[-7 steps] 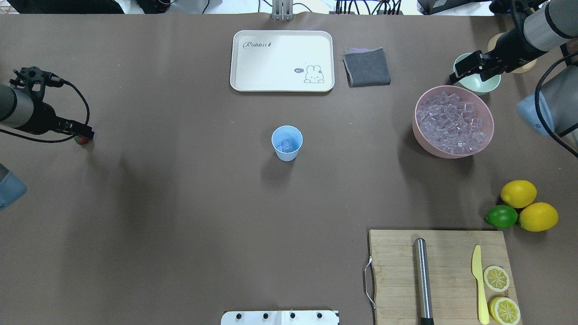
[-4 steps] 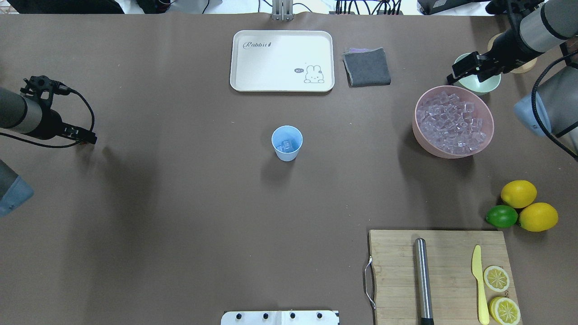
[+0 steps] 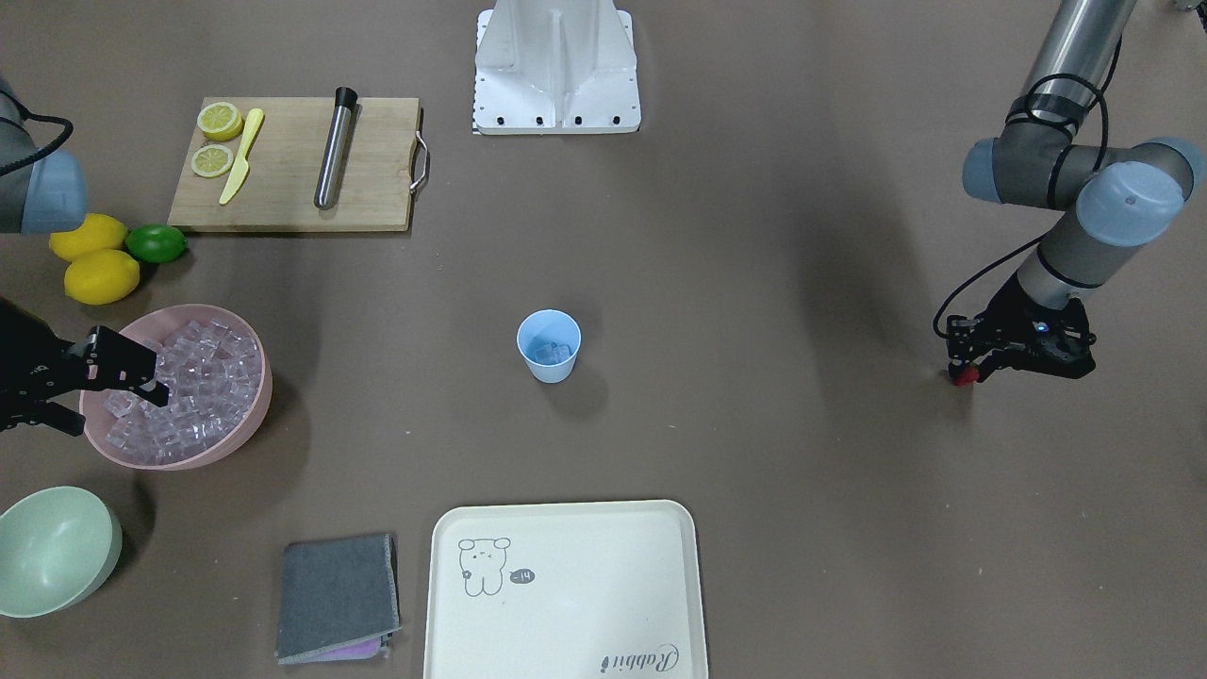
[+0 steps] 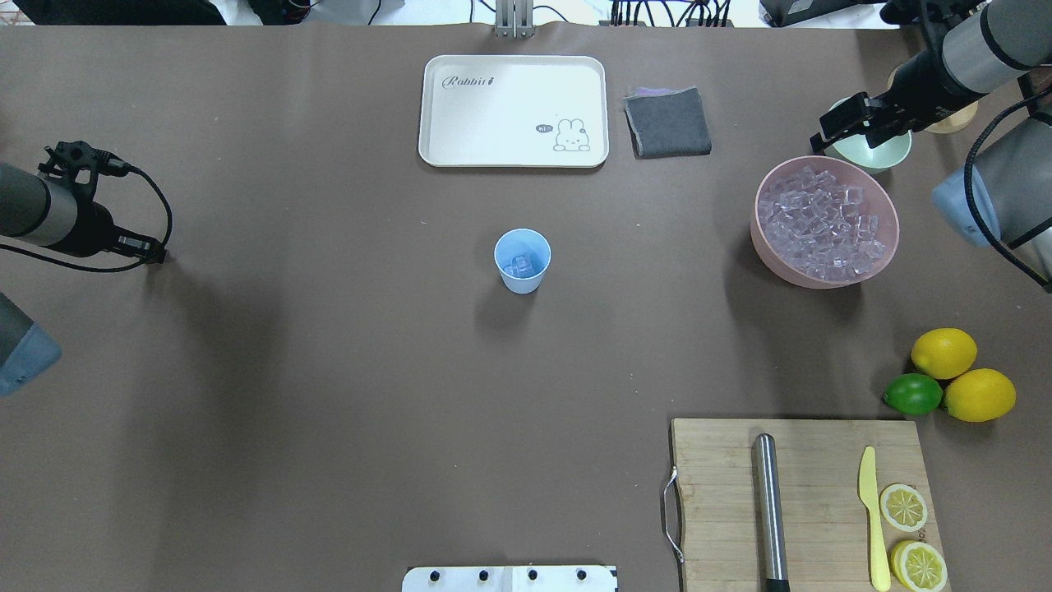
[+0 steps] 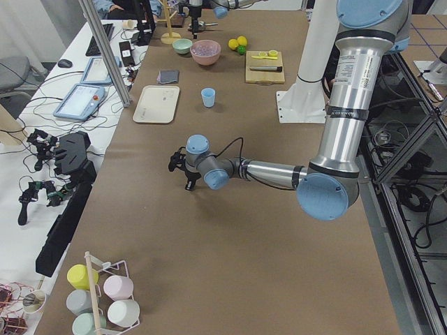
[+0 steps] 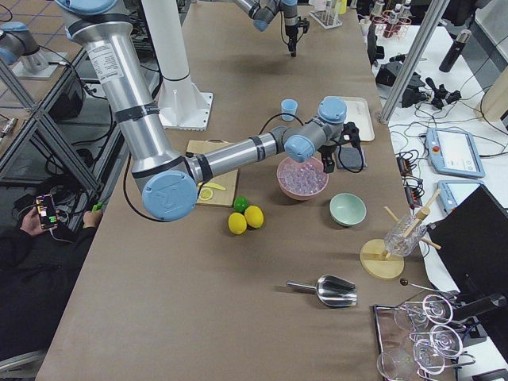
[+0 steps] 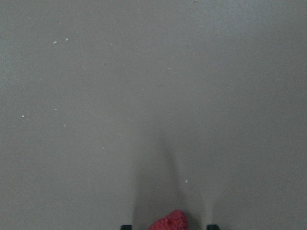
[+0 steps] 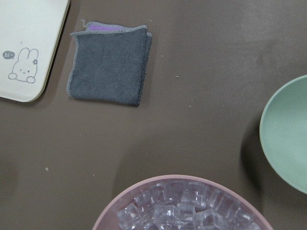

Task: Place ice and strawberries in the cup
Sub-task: 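Lower the left gripper onto the red strawberry and grasp it, then lift the strawberry with the left gripper and carry it over the cup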

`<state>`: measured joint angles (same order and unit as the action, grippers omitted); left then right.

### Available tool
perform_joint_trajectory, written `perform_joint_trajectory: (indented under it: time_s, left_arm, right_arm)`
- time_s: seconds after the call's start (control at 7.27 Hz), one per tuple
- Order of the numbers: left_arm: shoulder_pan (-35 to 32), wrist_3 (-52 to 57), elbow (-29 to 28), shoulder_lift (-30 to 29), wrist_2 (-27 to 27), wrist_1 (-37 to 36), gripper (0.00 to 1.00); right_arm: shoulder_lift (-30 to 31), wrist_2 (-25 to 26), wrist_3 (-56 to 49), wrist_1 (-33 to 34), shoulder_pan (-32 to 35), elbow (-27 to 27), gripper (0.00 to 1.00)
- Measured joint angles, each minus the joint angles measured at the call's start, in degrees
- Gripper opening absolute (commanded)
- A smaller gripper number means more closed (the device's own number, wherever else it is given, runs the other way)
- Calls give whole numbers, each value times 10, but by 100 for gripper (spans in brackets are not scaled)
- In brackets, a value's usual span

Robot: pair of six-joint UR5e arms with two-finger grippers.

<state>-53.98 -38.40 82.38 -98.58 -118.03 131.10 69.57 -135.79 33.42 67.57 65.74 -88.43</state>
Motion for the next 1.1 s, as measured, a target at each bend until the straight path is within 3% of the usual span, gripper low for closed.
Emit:
perform_joint_trajectory:
  time_s: [0.28, 0.55, 0.83, 1.1]
  left_arm:
    - [-12, 0, 11, -2, -11, -3, 0]
    - [-63, 0, 37, -13, -64, -17, 0]
    - [-86, -23, 110, -59, -88, -119, 0]
    - [-54, -135, 172, -135, -81, -212, 0]
  right_arm:
    - [1, -1, 0, -1, 0, -1, 100]
    - [1, -1, 0, -1, 0, -1, 100]
    - [2, 0, 0, -1, 1, -2, 100]
    - [5, 1, 0, -2, 1, -3, 100]
